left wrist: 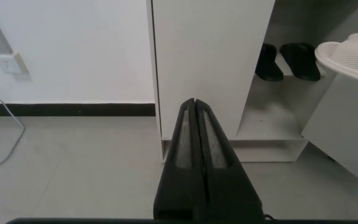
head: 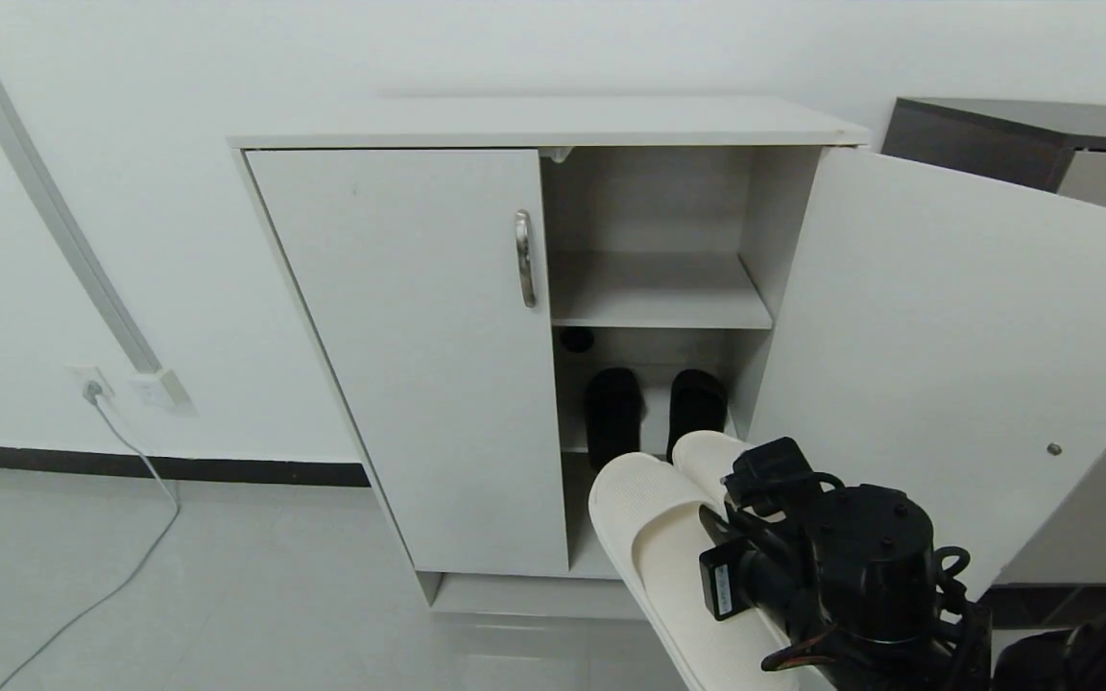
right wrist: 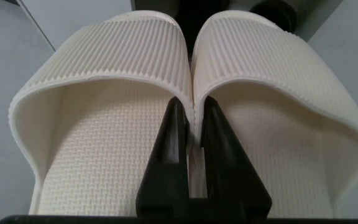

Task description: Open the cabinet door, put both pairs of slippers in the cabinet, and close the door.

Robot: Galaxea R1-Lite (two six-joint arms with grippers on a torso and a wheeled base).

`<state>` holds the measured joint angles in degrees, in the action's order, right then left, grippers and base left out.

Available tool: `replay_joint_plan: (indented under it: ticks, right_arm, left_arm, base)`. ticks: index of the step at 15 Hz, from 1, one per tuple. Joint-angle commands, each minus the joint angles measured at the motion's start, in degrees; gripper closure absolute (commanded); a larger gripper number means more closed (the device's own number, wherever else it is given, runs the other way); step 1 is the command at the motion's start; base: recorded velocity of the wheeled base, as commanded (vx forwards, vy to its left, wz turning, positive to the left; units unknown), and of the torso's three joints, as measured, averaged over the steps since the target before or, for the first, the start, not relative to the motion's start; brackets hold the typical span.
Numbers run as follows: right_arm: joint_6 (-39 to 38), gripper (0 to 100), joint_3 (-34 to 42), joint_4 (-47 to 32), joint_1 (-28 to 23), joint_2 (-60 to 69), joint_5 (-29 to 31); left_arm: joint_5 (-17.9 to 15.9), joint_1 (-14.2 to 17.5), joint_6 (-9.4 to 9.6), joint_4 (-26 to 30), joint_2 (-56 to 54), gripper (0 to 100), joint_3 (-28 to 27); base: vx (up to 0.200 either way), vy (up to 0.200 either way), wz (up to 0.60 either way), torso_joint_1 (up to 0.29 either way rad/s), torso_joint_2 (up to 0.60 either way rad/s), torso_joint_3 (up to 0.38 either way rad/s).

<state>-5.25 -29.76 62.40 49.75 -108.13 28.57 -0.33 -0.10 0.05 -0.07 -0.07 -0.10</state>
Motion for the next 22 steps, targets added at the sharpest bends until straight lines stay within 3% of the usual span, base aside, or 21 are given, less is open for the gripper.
replay_joint_plan:
  ticks: [1, 8, 10, 14, 17, 22]
  right_arm:
    - [-0.02, 100, 0.05, 0.0, 0.0, -0.41, -0.01]
    - [0.6, 100, 0.67, 1.58, 0.79, -2.26, -0.19]
    - [0.68, 100, 1.37, 4.83, 0.79, -3.14, -1.68]
    - [2.27, 100, 2.6, 11.42, 0.61, -5.95, -2.91]
    - [2.27, 100, -1.71, 11.25, 0.88, -6.57, -2.38]
    - [-3.27, 100, -29.04, -22.68, 1.67, -3.23, 11.94]
  left_arm:
    - [-0.02, 0.01, -0.05, 0.07, 0.07, 100, 0.01]
    - [-0.02, 0.01, -0.05, -0.01, 0.07, 100, 0.01]
    - [-0.02, 0.01, -0.05, -0.01, 0.07, 100, 0.01]
    - [-0.02, 0.01, -0.05, -0.01, 0.07, 100, 0.01]
    - [-0.02, 0.01, 0.04, -0.01, 0.07, 100, 0.01]
    - [-0.02, 0.01, 0.04, -0.01, 0.07, 100, 0.01]
  base:
    - [0.0, 0.0, 0.0, -0.012, 0.42, 0.408]
    - [0.0, 0.0, 0.0, -0.001, 0.07, 0.068]
    - [0.0, 0.0, -0.6, -0.002, 0.0, 0.002]
    - [0.0, 0.0, 0.0, 0.0, 0.0, 0.0]
    - [0.0, 0.0, 0.0, 0.0, 0.0, 0.0]
    - [0.0, 0.0, 0.0, 0.0, 0.0, 0.0]
